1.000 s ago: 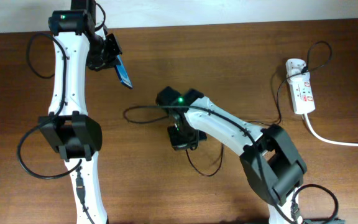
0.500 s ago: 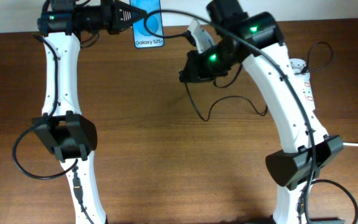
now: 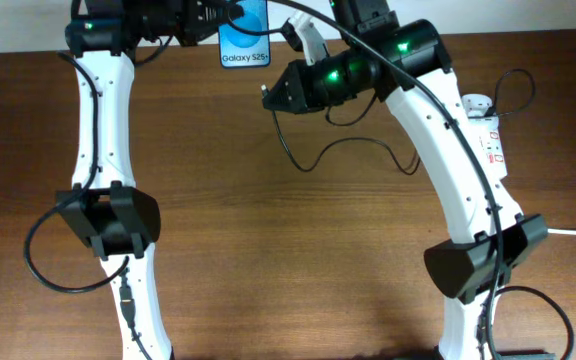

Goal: Plug charger to phone and switch on socket

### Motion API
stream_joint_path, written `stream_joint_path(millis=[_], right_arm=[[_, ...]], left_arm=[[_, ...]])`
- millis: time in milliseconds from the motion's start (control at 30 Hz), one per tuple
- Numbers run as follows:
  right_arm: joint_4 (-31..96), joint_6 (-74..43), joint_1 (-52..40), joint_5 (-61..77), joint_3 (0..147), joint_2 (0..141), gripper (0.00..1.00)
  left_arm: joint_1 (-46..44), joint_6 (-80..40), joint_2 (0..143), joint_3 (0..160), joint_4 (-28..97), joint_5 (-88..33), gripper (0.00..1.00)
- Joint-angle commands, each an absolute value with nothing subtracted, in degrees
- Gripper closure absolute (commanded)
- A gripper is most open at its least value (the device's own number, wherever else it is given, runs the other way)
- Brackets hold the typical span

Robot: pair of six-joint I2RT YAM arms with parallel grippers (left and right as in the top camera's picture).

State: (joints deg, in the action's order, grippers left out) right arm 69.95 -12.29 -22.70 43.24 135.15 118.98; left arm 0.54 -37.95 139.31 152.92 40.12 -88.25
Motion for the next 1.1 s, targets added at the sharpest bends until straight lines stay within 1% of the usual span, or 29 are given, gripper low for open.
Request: stream_joint_path(millis=[0,67,167,300,333,400,500,533,567,600,667,700,733,800,900,933,1000,1067], right_arm=[[65.84,-17.93,-22.85,46.3,135.52,119.61,0.96],[62.24,-21.82,-22.94,46.65,135.52,119.66,0.96],[59.11,-23.05,-22.85,49.32,135.52,119.66,0.96],[59.11,-23.46,-22.81,46.57,135.52,119.77,0.96],[60.93,-23.46,-22.81,44.07,135.55,119.74,0.96],[70.26,-22.37,-22.81,34.2,135.55,119.74,0.96],[84.9,-12.49,-23.97,27.22,135.52,119.77,0.96],[89.82,-11.03,-24.99,23.07,135.52,119.77,0.96],[93.82,-10.92,-26.57,17.19,134.56,119.77,0.96],[95.2,-10.94,-28.45,12.36,132.05,119.77,0.96],[93.17,-10.96,-31.53,9.58,123.94,119.77,0.96],[88.6,-12.25,-33.39,9.61,115.61,119.77,0.96],[85.1,-13.87,-34.22,9.61,110.39,119.77,0.96],[78.08,-14.04,-35.24,9.82,99.5,119.77,0.96],[72.51,-14.22,-35.24,8.86,91.66,119.77,0.96],[69.47,-14.22,-35.24,8.12,89.36,119.77,0.88],[66.59,-14.98,-35.27,8.4,88.12,119.77,0.76],[64.29,-15.94,-35.29,10.11,88.12,119.77,0.58]], left_arm=[[0.54,-43.57,139.06,156.62,37.52,-90.17,1.0],[0.54,-49.56,139.06,156.62,33.36,-90.17,1.0],[0.54,-54.59,139.06,156.62,28.49,-90.17,1.0],[0.69,-65.01,139.06,156.62,14.79,-90.0,1.0],[0.93,-66.72,139.06,156.62,12.69,-89.52,1.0],[2.15,-66.78,139.06,156.59,12.25,-87.11,1.0],[4.47,-65.69,139.06,156.59,12.27,-84.62,1.0],[4.99,-65.12,139.09,156.59,12.27,-84.05,1.0],[5.43,-61.65,139.09,156.59,12.64,-83.55,1.0],[5.54,-59.99,139.09,156.57,12.73,-83.57,1.0],[5.52,-58.28,139.2,156.53,15.81,-82.83,1.0],[5.52,-53.1,139.2,156.53,20.43,-81.47,1.0],[5.52,-50.59,139.2,156.53,24.69,-80.12,1.0],[6.04,-41.54,139.2,156.53,41.19,-70.76,1.0],[6.55,-31.46,139.2,156.53,59.09,-54.43,1.0],[6.55,-28.86,139.2,156.53,62.59,-51.75,1.0],[6.55,-25.87,139.2,156.53,65.49,-50.52,1.0],[6.55,-23.83,139.2,156.53,66.98,-50.5,1.0]])
